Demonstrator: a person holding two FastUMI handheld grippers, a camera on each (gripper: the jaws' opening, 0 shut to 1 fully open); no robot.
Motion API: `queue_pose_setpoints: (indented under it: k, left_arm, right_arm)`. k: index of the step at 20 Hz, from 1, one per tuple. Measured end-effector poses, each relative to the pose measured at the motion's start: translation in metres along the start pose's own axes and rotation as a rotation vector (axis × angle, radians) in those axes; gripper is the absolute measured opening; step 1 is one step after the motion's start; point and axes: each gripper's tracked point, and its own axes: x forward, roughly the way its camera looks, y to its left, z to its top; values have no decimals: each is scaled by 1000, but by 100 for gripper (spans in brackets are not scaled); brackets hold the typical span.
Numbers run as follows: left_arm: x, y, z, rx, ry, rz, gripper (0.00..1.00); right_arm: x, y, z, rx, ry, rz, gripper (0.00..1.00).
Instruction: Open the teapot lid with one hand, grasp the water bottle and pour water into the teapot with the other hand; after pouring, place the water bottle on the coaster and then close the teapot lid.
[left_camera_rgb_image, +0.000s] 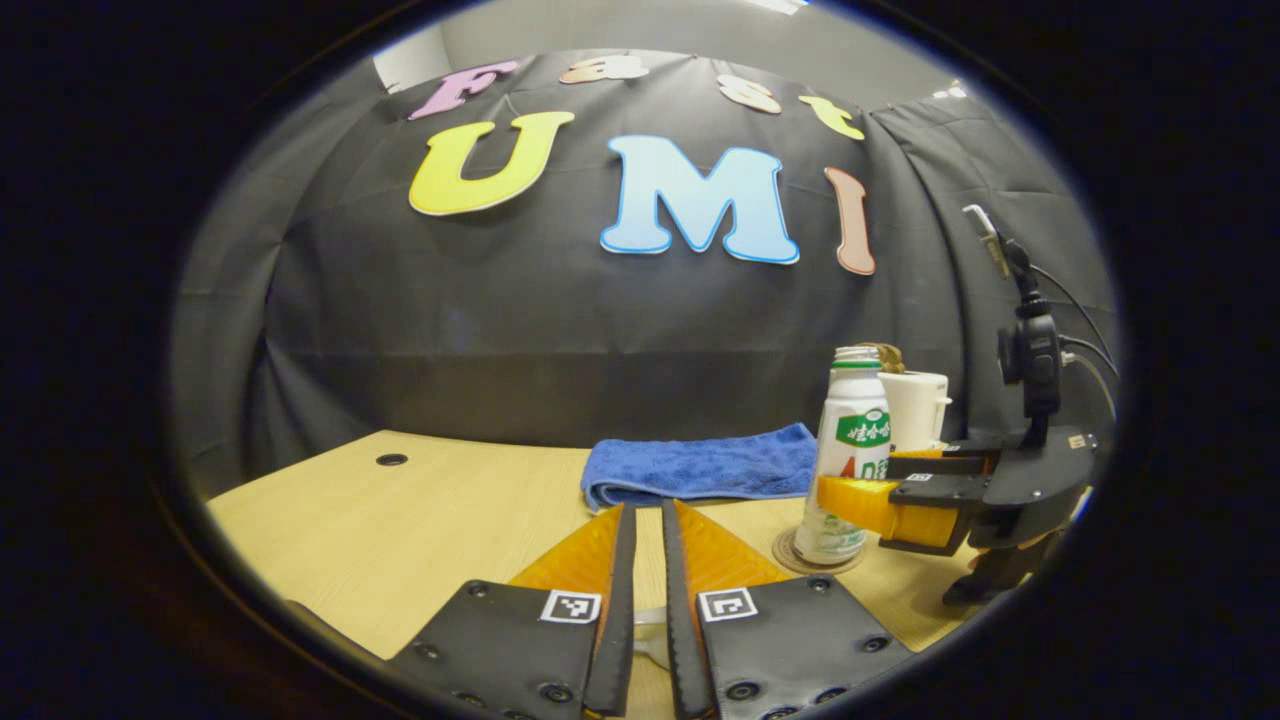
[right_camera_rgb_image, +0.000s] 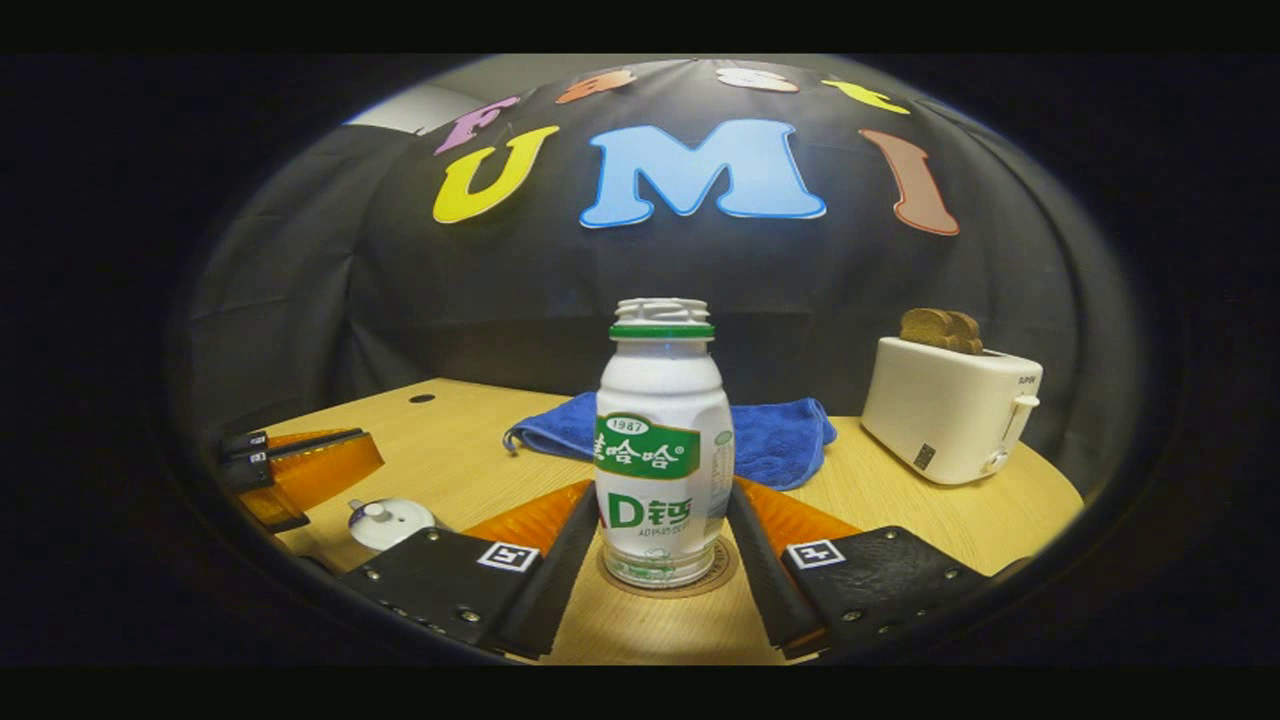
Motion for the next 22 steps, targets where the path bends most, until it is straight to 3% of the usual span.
queue_pose_setpoints:
  k: [8,11,12,13,17,18,19,21,22]
  left_arm:
    - [0,-1,-3,0,7,-2,22]
    - [0,-1,-3,0,5,-3,27]
    - [0,-1,-1,-1,4,-3,22]
    - [0,-1,-2,-1,3,-2,26]
    - [0,-1,-2,-5,2,-4,22]
    - [0,-1,-2,-6,3,-5,22]
    - [1,-2,-3,-6,4,-8,22]
    - [0,-2,-3,-3,8,-10,22]
    - [0,-3,-3,-2,9,-9,29]
  right_arm:
    - [-1,7,1,37,-2,29,75]
    - [-2,7,-1,25,3,32,75]
    - [-2,7,-1,28,2,32,75]
    - [-2,7,-1,31,-1,32,75]
    - [-2,7,-2,15,4,30,77]
    - [-2,8,-2,8,5,31,94]
    - [-3,8,-3,5,5,30,77]
    - [-4,9,-1,5,-5,35,82]
    - [-5,8,0,5,-9,31,88]
